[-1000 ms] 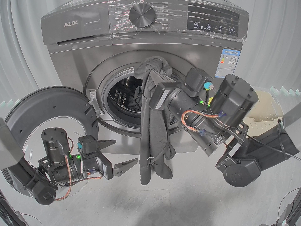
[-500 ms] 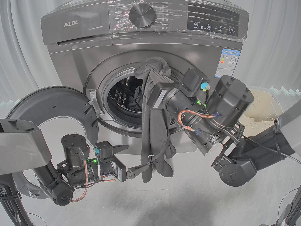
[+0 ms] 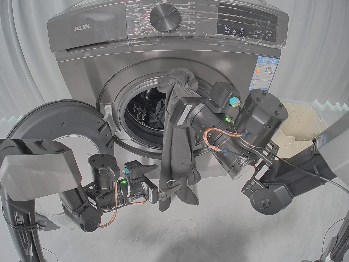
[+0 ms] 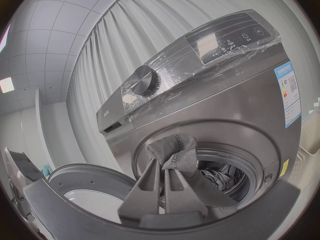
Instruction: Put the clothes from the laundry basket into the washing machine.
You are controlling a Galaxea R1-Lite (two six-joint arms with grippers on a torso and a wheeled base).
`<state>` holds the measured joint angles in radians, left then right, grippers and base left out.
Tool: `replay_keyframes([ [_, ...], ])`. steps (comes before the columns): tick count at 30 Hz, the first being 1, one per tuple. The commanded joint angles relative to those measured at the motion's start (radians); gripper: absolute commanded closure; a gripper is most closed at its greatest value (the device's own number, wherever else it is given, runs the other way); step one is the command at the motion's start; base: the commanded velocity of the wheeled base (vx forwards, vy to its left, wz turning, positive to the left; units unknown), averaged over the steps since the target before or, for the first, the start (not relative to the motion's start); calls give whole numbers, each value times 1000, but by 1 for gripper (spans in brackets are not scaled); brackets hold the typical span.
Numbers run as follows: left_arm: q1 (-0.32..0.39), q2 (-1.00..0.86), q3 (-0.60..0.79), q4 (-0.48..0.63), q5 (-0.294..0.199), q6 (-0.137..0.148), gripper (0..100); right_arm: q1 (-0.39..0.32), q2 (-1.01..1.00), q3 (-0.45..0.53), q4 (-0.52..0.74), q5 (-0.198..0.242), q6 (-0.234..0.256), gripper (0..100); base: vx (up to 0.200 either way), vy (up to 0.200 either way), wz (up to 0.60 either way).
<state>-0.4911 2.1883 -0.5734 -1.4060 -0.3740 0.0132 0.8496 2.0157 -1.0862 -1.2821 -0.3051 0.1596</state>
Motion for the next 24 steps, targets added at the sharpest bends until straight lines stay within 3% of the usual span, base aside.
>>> replay_keyframes([
  [1, 0, 74, -48, -5, 0, 1, 0, -1, 1, -1, 0, -3, 0, 100, 0, 0, 0],
  [14, -1, 188, -157, -44, 4, -2, 0, 5, 1, -1, -2, -5, 0, 100, 0, 0, 0],
  [18, -1, 228, -217, -44, 44, -1, 0, 8, 1, -1, -3, -5, 0, 100, 0, 0, 0],
  [24, -1, 260, -258, -42, 47, -2, 0, 11, 1, -1, -3, -5, 1, 100, 0, 0, 0],
])
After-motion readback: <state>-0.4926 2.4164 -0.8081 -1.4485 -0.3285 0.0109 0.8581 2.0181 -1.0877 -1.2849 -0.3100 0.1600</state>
